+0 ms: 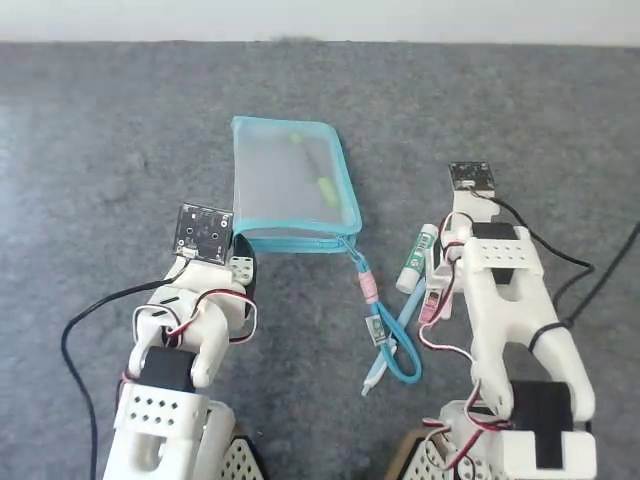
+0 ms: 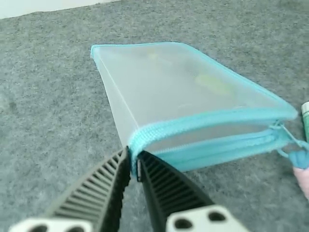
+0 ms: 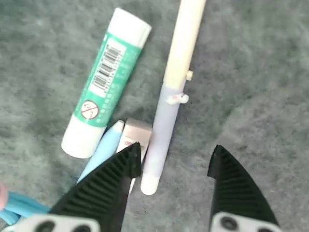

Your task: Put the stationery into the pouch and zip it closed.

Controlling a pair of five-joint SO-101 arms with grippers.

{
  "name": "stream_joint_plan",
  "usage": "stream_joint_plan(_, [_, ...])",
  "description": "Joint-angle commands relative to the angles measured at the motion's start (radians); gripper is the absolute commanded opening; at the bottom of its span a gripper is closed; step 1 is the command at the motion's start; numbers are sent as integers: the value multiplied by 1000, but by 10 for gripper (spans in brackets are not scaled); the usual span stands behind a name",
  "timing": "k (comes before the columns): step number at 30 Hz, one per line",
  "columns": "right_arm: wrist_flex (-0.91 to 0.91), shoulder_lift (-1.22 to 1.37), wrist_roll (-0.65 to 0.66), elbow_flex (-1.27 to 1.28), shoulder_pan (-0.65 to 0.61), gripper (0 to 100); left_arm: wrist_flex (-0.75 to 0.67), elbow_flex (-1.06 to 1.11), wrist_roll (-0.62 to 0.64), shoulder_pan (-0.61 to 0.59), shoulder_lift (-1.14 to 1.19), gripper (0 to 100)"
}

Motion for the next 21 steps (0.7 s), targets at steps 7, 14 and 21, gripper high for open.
stream_joint_plan(7, [-7,-7,-12,9,21,221,0,-25,15,0,2,12])
stream_joint_plan(14, [-8,-7,-11,37,16,221,0,-25,15,0,2,12])
stream_joint_plan(21, [-7,28,-9,35,-15,221,0,-25,15,0,2,12])
